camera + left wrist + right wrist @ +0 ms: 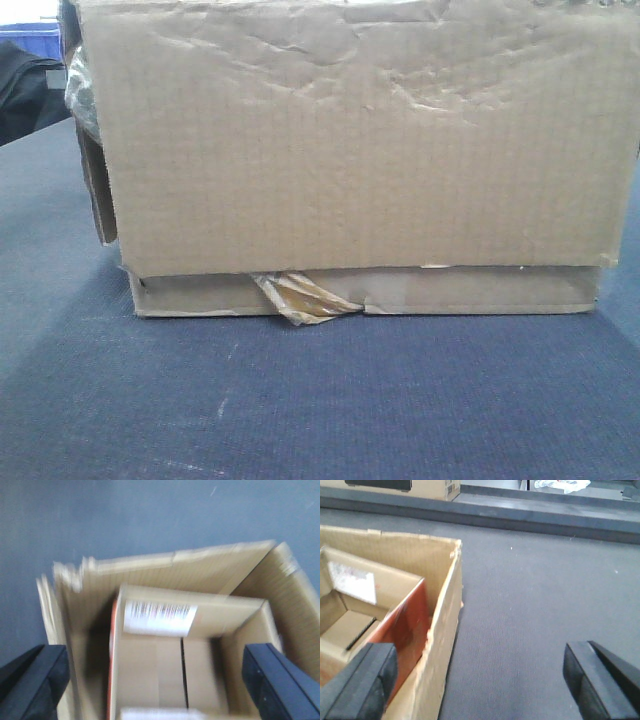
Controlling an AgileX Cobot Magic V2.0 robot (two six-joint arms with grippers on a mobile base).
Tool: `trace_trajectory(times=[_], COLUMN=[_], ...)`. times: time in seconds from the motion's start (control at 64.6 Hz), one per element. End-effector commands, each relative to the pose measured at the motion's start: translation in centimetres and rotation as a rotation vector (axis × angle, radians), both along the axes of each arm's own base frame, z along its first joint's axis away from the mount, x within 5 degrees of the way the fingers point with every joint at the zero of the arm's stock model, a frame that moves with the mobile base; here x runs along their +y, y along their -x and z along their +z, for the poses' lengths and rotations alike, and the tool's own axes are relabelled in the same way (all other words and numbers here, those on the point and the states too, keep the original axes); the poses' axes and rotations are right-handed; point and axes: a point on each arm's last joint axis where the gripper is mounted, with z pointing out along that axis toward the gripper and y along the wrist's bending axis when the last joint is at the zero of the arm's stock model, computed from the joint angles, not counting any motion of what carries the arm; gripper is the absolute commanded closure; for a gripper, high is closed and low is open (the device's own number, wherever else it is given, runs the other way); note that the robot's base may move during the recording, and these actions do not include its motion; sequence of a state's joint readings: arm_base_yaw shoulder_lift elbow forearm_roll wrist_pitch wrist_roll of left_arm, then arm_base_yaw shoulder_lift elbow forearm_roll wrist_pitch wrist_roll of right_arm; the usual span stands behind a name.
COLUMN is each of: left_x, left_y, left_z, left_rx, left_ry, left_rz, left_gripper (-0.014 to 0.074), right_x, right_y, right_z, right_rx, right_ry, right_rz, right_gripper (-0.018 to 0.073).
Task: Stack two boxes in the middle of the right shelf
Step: 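Close both grippers on the walls of the lower orange-printed box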
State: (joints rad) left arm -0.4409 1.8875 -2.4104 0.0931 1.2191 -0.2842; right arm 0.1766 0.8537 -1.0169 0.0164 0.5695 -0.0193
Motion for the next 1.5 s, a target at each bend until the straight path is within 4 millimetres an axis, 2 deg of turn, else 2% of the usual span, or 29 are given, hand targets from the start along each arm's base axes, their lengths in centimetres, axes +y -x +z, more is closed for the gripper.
trace_trajectory(times=[0.0, 0.17, 0.356, 0.495, 0.696, 1.269, 1.408, 1.486], left_x=[0.9, 2.2, 5.0, 6.6, 6.1, 5.1, 4.9, 4.9], left_y=[1.6, 2.6, 2.9, 2.4, 1.5, -1.3, -1.8, -1.9], left_z=[2.1, 3.5, 3.3, 1.0, -3.3, -13.0, -14.4, -14.6], left_rx=[-0.072, -0.132, -0.1, 0.008, 0.167, 0.472, 0.508, 0.514], left_ry=[-0.02, -0.079, -0.094, -0.092, -0.107, -0.176, -0.187, -0.186], left_rz=[-0.018, -0.003, 0.06, 0.061, 0.038, 0.02, 0.019, 0.022], left_gripper=[-0.0003, -0.0003, -0.0003, -0.0003, -0.0003, -0.0003, -0.0003, -0.0002], right_x=[0.3, 1.6, 2.7, 3.4, 4.2, 5.9, 6.1, 6.1], right_y=[-0.8, -3.4, -7.4, -10.1, -12.7, -17.6, -18.3, -18.5], right_z=[1.6, 3.4, 3.3, 2.4, 0.1, -6.3, -7.6, -8.0], right_rx=[-0.01, 0.052, 0.201, 0.309, 0.406, 0.617, 0.649, 0.662], right_ry=[0.011, 0.024, 0.07, 0.093, 0.1, 0.089, 0.101, 0.103], right_rz=[0.013, 0.05, 0.069, 0.073, 0.085, 0.126, 0.13, 0.13], right_gripper=[0.0009, 0.0009, 0.0009, 0.0009, 0.0009, 0.0009, 0.0013, 0.0069])
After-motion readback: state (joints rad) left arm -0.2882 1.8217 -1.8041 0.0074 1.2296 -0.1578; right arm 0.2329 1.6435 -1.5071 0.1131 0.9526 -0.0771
